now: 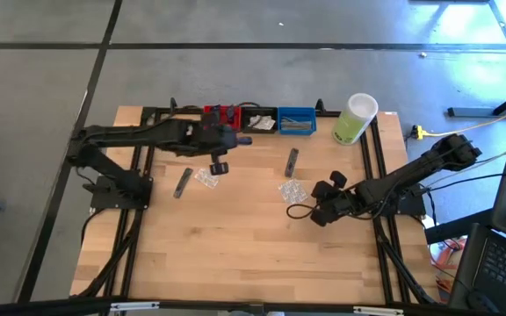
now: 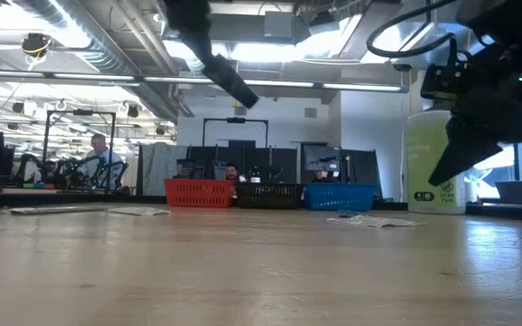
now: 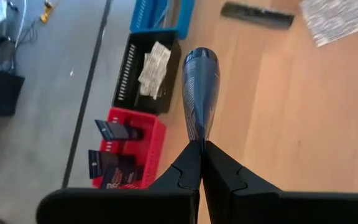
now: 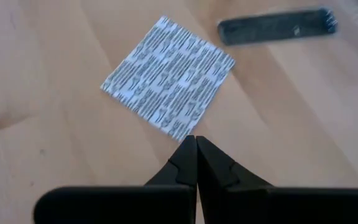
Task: Pick & Place Travel size toiletries
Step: Put the blue shave cream into the red bin
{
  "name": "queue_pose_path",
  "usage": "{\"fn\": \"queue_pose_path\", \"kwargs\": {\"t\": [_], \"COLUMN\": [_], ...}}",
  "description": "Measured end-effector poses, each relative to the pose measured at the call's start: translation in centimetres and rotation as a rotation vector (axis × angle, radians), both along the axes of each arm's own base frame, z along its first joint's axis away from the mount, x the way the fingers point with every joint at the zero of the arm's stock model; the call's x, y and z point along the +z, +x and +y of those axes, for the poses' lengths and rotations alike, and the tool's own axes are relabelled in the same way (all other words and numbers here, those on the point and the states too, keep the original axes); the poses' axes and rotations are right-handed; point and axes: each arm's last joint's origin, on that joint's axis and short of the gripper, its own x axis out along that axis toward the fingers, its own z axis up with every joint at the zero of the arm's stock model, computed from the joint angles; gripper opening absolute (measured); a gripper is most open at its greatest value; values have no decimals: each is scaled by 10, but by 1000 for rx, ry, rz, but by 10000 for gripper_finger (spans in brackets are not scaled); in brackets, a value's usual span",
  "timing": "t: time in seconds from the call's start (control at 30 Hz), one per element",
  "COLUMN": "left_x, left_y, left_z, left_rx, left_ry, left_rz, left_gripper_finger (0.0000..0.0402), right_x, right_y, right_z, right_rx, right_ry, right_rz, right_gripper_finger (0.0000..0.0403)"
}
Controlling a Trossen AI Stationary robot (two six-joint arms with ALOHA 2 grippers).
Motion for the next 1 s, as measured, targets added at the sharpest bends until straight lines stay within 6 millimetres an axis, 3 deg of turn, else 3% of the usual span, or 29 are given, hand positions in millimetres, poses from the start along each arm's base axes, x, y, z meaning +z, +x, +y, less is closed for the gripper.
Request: {"fn": "queue_pose_path", "kwargs": {"t": [0.3,0.67,1.0], "left_x": [-6,-16,-16], "left_y": [23,14,11], "left_z": [29,55,64], "left_rx": [60,124,161], "left_ry": [-20,-89,-117], "left_rz": [175,293,280], "left_gripper_finger": [3,3,3], "right_x": [13,38,76], "right_y": [-3,-5,-14], "right_z": [-8,-11,-9], "right_rx": [-7,179,404], "right_ry": [-32,128,153], "right_rz": [-61,-150,-406], "right_gripper_finger": [1,0,0]}}
